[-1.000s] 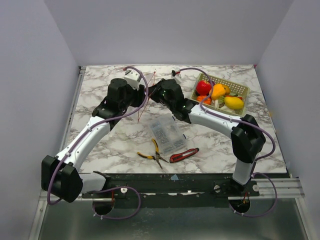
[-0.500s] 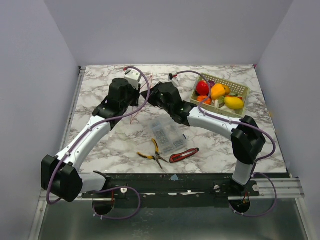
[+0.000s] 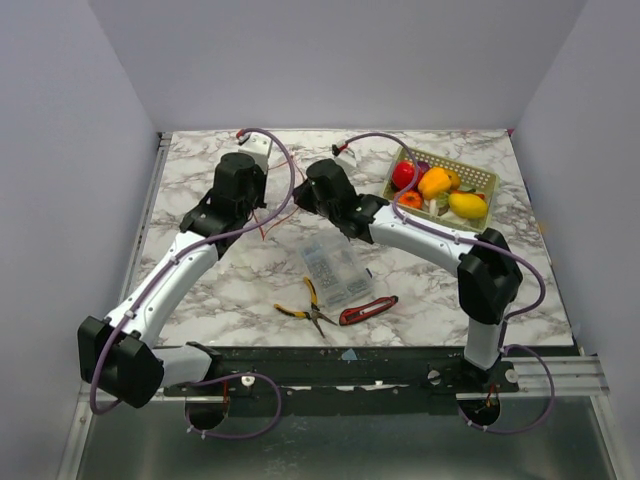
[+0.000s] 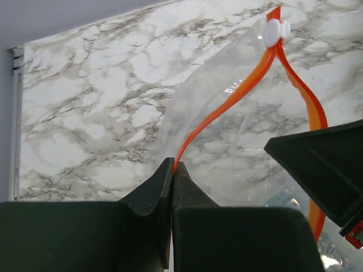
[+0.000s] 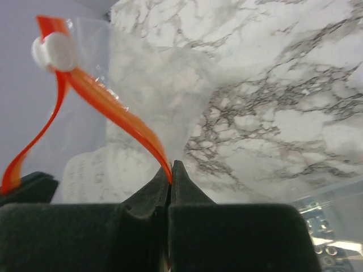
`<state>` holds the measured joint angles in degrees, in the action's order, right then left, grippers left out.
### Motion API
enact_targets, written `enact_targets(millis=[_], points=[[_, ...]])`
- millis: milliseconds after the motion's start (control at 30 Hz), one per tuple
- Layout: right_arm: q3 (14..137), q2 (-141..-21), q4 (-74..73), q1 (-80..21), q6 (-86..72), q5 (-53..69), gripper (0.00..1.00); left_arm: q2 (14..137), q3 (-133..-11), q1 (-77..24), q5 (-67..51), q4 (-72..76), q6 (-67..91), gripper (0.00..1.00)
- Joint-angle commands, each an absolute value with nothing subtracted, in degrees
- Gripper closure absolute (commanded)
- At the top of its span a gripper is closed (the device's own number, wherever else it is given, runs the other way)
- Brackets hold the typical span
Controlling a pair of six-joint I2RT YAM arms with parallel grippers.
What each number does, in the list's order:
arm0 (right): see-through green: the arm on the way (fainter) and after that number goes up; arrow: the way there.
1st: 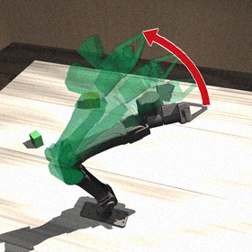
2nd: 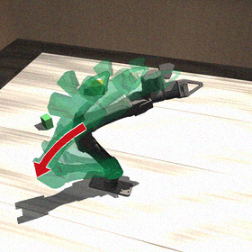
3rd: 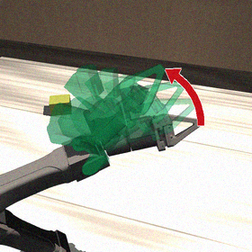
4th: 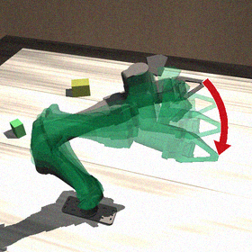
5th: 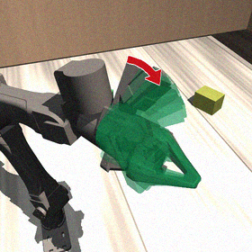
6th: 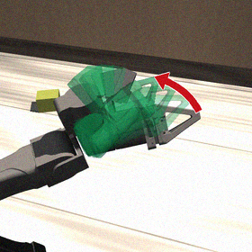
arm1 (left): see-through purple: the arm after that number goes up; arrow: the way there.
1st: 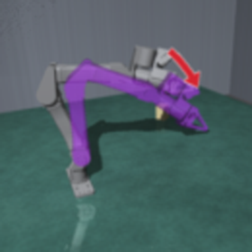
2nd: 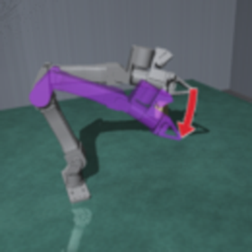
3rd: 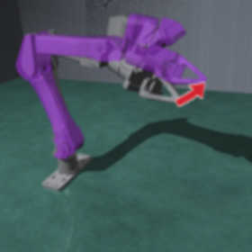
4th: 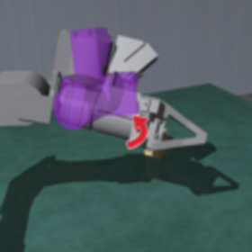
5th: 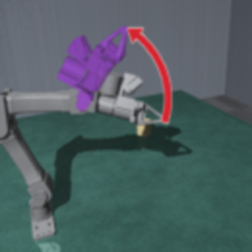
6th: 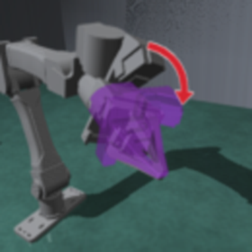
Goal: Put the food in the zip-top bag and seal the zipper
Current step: Open the zipper of the food storage bag at the center of the board, then pick up the fake fruit from the bin.
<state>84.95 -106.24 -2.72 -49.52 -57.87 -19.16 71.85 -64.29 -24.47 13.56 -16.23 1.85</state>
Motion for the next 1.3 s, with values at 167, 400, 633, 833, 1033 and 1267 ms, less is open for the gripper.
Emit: enact_targets(millis=[167, 400, 633, 833, 1033, 1267], points=[[94.8, -110.3, -18.1, -49.9, -43.9, -26.0, 0.99, 71.1, -66.6, -24.2, 17.2, -18.4, 7.1, 1.00], [93.8, -107.6, -15.3, -49.8, -41.2, -18.0, 0.68, 76.7, -71.6, -23.0, 12.6, -25.0, 11.4, 1.00], [92.3, -102.5, -16.0, -48.1, -38.2, -15.2, 0.43, 78.6, -73.3, -22.3, 11.2, -27.1, 12.6, 1.00], [87.2, -93.8, -16.2, -47.2, -34.3, -20.0, 0.22, 78.9, -73.6, -22.3, 10.5, -27.4, 13.0, 1.00], [80.4, -85.6, -18.1, -41.2, -33.8, -26.4, 0.13, 78.3, -74.2, -22.3, 9.5, -28.1, 13.7, 1.00], [72.3, -80.3, -22.0, -25.9, -37.1, -24.0, 0.02, 77.0, -73.8, -22.3, 9.7, -27.5, 13.6, 1.00]])
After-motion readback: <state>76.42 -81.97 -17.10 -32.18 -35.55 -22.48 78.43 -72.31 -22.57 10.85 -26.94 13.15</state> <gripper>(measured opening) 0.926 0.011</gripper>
